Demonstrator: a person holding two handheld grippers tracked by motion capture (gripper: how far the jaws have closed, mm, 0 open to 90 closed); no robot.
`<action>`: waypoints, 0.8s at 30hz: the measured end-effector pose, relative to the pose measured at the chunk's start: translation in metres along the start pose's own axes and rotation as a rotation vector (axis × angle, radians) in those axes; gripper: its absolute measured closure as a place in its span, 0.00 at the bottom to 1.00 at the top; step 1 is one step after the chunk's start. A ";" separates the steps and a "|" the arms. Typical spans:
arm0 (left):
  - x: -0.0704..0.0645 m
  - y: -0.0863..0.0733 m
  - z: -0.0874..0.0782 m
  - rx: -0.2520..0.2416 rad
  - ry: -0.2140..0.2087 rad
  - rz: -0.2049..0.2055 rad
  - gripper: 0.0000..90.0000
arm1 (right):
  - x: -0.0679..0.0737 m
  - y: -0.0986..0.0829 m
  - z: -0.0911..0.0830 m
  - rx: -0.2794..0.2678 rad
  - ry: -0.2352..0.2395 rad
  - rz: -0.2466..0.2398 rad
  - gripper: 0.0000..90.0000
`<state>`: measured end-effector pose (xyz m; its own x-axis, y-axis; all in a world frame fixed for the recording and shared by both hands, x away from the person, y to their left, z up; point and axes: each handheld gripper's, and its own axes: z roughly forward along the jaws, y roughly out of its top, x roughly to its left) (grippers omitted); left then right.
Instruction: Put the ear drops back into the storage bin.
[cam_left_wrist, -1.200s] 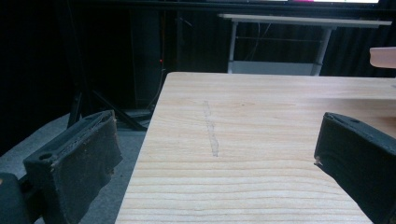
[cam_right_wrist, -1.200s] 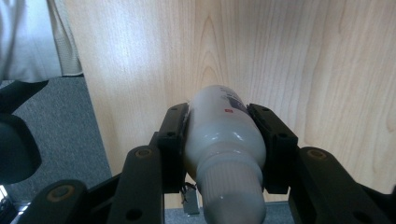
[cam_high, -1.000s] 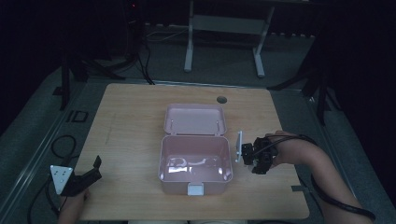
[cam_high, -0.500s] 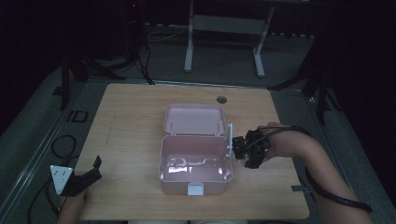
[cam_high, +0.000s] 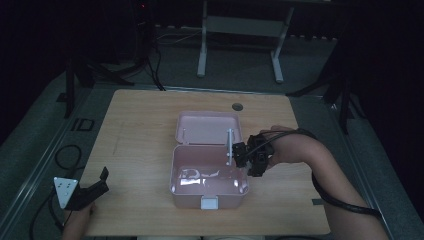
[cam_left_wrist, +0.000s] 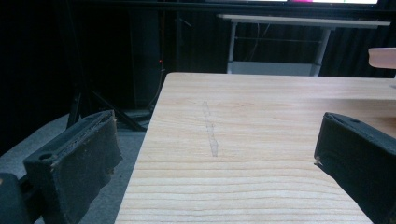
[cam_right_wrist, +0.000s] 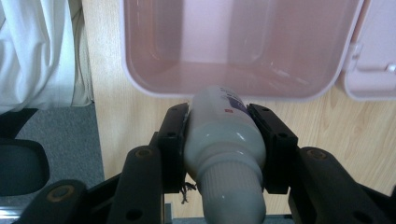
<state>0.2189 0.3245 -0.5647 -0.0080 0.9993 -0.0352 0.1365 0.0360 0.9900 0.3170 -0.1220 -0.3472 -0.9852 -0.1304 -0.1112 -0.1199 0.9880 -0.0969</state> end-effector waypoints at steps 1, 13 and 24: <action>0.000 0.000 0.000 0.001 0.000 0.000 0.00 | 0.000 0.002 0.000 -0.001 0.004 0.001 0.66; 0.001 0.000 0.000 0.002 -0.004 -0.001 0.00 | -0.004 0.029 0.006 -0.019 0.027 -0.035 0.66; 0.001 0.000 0.000 0.002 -0.004 -0.001 0.00 | -0.011 0.037 0.050 0.006 0.082 -0.017 0.66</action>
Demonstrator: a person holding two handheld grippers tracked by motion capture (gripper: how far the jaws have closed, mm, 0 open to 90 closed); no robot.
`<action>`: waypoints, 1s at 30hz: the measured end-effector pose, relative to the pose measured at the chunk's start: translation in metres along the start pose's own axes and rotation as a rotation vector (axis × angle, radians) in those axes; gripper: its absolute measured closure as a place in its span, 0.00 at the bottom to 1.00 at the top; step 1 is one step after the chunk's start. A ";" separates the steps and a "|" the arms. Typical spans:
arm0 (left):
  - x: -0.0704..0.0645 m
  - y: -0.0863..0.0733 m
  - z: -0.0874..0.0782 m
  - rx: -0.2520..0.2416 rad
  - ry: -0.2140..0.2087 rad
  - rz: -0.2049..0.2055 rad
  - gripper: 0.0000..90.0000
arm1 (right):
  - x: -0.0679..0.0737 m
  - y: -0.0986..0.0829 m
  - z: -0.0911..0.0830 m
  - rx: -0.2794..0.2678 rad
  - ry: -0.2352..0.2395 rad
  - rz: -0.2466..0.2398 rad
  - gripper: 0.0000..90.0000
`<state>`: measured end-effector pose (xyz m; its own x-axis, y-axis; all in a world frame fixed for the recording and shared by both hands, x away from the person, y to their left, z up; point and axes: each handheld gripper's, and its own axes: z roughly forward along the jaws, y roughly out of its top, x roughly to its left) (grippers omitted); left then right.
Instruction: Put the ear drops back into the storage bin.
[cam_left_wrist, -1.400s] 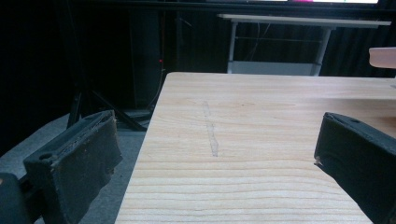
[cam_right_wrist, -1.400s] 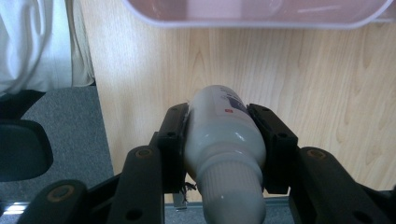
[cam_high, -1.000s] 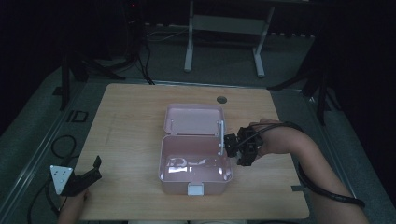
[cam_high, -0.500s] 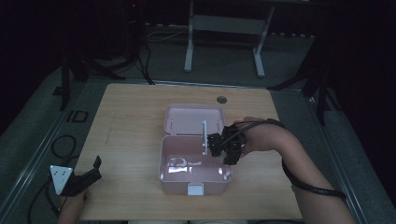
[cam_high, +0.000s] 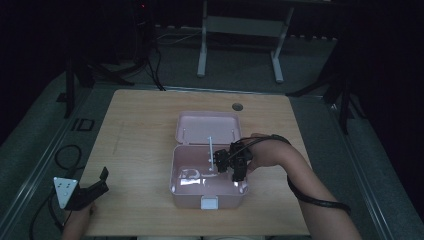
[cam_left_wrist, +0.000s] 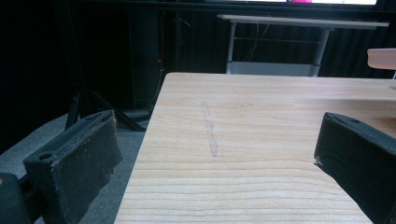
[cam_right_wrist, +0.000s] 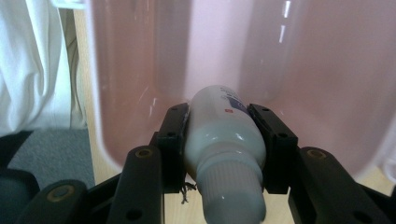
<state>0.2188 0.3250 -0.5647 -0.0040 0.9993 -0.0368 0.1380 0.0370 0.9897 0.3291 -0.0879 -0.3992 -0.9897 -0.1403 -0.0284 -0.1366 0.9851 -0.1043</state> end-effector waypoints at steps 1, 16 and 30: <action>0.000 0.000 0.000 0.001 0.000 0.001 0.00 | 0.000 0.000 0.004 0.000 0.003 -0.005 0.66; 0.000 0.000 0.000 0.002 0.002 0.002 0.00 | -0.007 0.008 0.050 -0.013 0.012 -0.004 0.66; 0.000 0.000 0.000 -0.001 0.001 0.001 0.00 | -0.010 0.014 0.076 0.030 0.021 0.009 0.66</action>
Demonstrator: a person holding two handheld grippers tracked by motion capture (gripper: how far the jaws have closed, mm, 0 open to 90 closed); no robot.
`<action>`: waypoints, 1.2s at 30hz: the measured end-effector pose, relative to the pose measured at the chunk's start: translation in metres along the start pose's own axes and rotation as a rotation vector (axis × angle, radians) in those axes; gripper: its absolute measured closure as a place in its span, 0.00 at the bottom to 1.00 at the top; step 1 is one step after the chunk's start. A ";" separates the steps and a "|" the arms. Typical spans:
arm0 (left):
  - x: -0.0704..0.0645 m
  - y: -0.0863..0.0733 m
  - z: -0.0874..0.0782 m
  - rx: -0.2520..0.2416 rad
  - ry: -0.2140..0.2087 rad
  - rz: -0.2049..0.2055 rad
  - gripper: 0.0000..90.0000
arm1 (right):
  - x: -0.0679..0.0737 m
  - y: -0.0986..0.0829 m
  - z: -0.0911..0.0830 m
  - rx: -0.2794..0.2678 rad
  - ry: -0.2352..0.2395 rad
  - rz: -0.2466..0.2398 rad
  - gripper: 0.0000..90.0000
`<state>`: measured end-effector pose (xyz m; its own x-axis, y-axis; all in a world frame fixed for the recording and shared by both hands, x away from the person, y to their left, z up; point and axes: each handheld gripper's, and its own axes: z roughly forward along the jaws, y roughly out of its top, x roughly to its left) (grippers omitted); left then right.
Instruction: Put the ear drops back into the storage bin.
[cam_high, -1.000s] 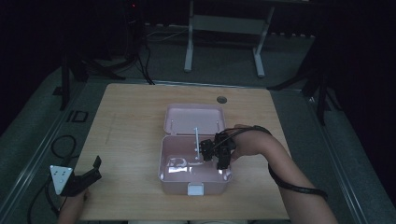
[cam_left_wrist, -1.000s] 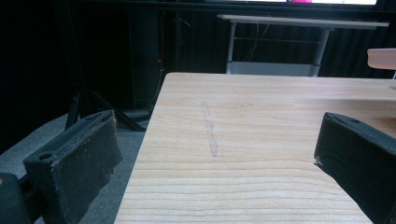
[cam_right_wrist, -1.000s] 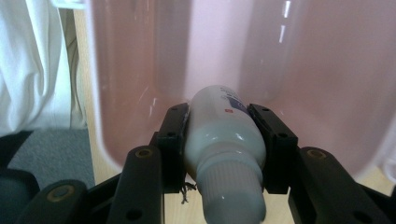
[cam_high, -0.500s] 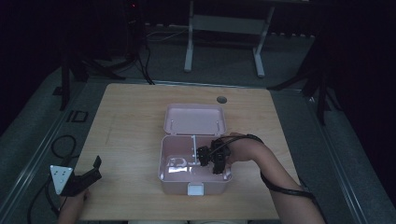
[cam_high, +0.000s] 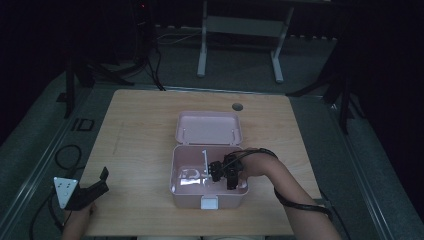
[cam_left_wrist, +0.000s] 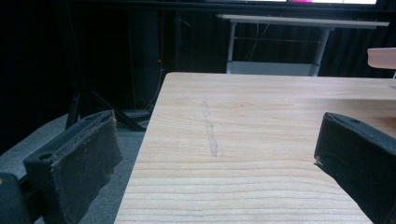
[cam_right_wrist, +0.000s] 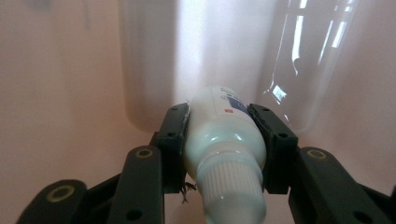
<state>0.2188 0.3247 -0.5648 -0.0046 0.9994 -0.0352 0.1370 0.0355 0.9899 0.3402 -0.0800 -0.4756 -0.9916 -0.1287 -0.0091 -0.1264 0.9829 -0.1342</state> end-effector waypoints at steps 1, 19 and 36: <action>0.000 0.000 0.000 0.000 0.000 0.000 0.00 | -0.001 0.000 0.002 0.002 0.007 0.005 0.66; 0.000 0.000 0.000 -0.001 0.000 0.001 0.00 | -0.003 0.003 0.014 0.018 0.019 0.028 0.64; 0.000 0.000 0.000 0.001 0.001 0.001 0.00 | 0.001 -0.006 -0.019 -0.044 -0.010 0.027 0.61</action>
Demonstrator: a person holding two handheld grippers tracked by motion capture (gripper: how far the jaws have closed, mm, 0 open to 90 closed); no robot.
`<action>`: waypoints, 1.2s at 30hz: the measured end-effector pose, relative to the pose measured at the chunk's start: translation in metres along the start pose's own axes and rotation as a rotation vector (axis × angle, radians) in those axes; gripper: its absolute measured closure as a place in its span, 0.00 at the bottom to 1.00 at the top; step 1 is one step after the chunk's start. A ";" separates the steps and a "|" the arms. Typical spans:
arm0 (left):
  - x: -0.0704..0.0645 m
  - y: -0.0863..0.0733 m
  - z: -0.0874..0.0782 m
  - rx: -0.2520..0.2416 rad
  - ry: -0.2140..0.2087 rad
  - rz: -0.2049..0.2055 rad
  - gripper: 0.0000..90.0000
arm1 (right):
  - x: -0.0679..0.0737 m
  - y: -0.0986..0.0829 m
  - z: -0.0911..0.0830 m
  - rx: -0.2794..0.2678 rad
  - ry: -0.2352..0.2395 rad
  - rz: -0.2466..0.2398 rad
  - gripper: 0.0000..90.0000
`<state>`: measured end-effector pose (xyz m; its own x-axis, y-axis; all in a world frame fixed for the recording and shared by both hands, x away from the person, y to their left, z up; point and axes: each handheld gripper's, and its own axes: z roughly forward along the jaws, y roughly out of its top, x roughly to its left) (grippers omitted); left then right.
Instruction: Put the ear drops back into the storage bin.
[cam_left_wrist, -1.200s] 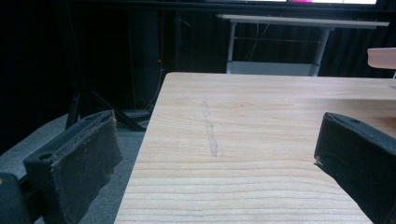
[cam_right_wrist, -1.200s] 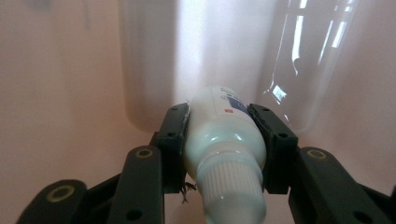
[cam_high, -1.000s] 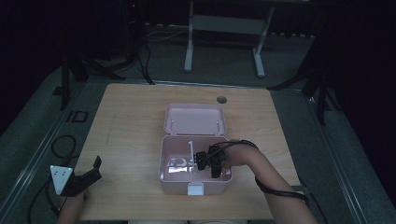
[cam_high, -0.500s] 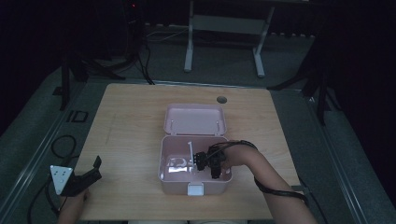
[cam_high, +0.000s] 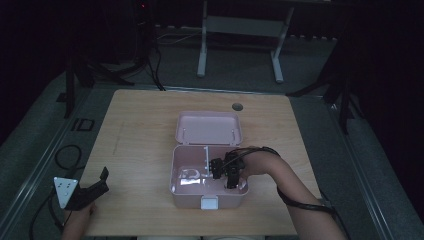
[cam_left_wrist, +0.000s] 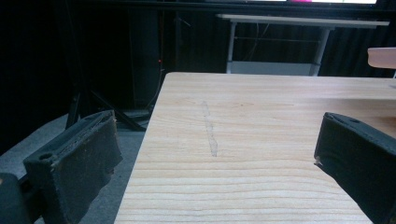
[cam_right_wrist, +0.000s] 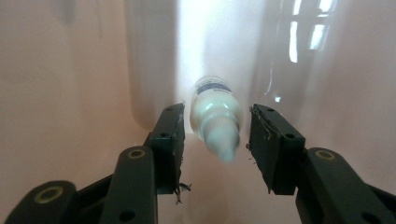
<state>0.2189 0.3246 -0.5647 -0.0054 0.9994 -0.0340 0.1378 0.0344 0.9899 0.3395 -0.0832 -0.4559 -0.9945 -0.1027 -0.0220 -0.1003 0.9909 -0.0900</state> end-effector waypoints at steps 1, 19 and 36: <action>0.000 0.000 0.000 0.000 0.000 0.000 0.00 | 0.000 -0.001 -0.004 -0.007 -0.005 0.003 0.60; 0.000 0.000 0.000 -0.002 0.002 -0.003 0.00 | 0.002 -0.035 -0.064 -0.174 -0.106 0.134 0.15; 0.000 0.000 0.000 -0.001 0.003 0.001 0.00 | -0.005 -0.108 -0.059 -0.311 -0.147 0.297 0.15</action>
<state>0.2188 0.3243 -0.5648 -0.0085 0.9994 -0.0329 0.1366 0.0338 0.9901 0.3533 -0.1842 -0.3874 -0.9688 0.2013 -0.1448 0.1622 0.9561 0.2443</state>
